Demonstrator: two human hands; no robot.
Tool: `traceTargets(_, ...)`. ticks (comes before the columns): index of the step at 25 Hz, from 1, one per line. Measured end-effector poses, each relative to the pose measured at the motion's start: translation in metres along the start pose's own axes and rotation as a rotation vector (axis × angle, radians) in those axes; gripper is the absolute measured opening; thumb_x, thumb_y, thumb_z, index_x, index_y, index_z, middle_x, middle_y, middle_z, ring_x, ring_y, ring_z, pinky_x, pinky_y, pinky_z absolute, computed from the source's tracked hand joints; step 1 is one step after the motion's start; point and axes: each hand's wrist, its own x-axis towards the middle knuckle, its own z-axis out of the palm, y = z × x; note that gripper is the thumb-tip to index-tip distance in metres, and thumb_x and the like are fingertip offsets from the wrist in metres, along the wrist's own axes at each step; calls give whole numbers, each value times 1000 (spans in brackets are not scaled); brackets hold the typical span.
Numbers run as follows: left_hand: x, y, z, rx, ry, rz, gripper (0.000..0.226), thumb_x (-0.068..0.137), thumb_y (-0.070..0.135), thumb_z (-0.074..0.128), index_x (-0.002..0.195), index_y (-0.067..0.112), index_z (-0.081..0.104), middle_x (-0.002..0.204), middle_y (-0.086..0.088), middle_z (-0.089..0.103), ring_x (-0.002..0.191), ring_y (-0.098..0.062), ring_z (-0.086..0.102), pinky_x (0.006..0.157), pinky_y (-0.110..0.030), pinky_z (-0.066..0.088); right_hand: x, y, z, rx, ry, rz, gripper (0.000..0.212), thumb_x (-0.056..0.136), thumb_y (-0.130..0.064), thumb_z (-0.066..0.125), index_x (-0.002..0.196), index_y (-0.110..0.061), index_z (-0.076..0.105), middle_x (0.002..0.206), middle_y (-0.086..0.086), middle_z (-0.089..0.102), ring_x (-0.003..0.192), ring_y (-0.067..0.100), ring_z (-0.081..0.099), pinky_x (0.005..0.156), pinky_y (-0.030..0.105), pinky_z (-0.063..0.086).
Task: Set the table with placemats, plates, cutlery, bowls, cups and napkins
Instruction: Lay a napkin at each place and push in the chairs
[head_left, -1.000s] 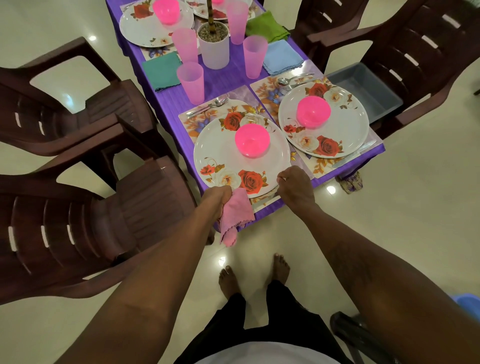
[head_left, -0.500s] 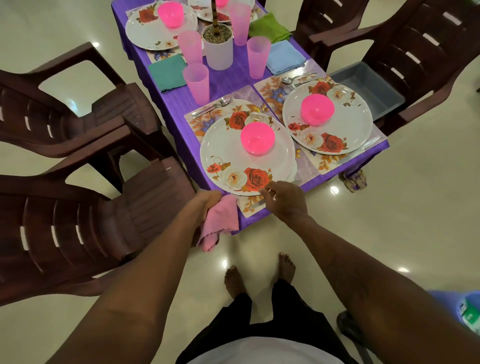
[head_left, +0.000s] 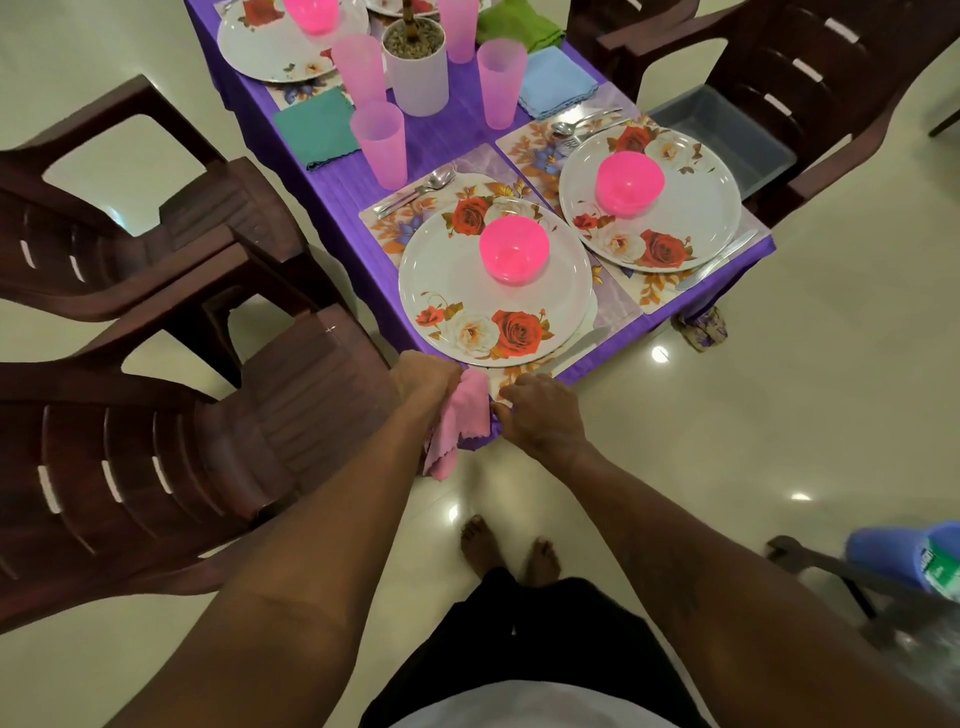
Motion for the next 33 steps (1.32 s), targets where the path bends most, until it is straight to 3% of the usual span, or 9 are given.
traceTargets(6,2,-3,2,-132,14,-15,38,85,32,83,109,7,68,99,-9,71,85,-23,69,77,-34,61,6,-15,-3,-210,5,-29,24,83,-36,64,77,-16,77,78,4,69,76,29,65,66,35,43)
traceTargets(10,14,-5,-21,-272,29,-35,31,84,28,82,103,9,66,101,-7,74,77,-22,70,60,-28,58,6,-17,1,-103,-16,50,25,91,-36,62,91,-16,77,88,2,71,82,25,66,71,35,52)
traceTargets(13,28,3,-51,-307,-31,26,11,90,22,70,98,14,67,118,-10,74,105,-30,72,72,-33,59,-2,-16,4,54,48,220,23,92,-40,67,94,-19,77,87,-2,72,77,20,67,70,32,55)
traceTargets(15,43,16,-67,-257,-33,96,23,93,19,66,113,10,73,125,-12,72,114,-30,69,68,-29,55,-7,-18,7,170,106,395,21,92,-39,69,92,-20,76,85,-2,72,74,19,67,67,30,54)
traceTargets(18,81,36,-88,-77,111,61,36,96,23,65,126,5,68,113,-13,71,100,-28,71,65,-30,49,-2,-22,16,317,176,665,19,91,-40,72,89,-21,75,84,-2,73,74,17,66,69,33,57)
traceTargets(20,106,54,-92,22,209,96,30,99,29,65,115,4,69,95,-9,70,78,-22,66,65,-31,49,4,-27,19,372,242,823,20,91,-40,72,88,-20,74,83,-2,73,73,16,66,69,32,58)
traceTargets(24,144,75,-113,59,172,275,33,89,36,76,103,7,71,93,-3,73,69,-13,65,53,-22,45,13,-47,27,447,384,1052,16,94,-30,70,90,-15,73,87,2,72,77,16,65,67,27,50)
traceTargets(29,174,94,-130,144,105,413,32,86,34,78,109,12,73,104,-3,75,85,-16,71,65,-25,52,27,-71,28,470,467,1286,20,95,-25,68,107,-9,71,105,10,70,94,24,67,78,36,55)
traceTargets(33,184,98,-126,296,95,570,52,87,42,78,122,6,65,117,-10,69,106,-28,68,76,-32,50,40,-76,22,480,433,1414,28,94,-28,70,112,-7,71,108,11,70,97,27,67,73,31,48)
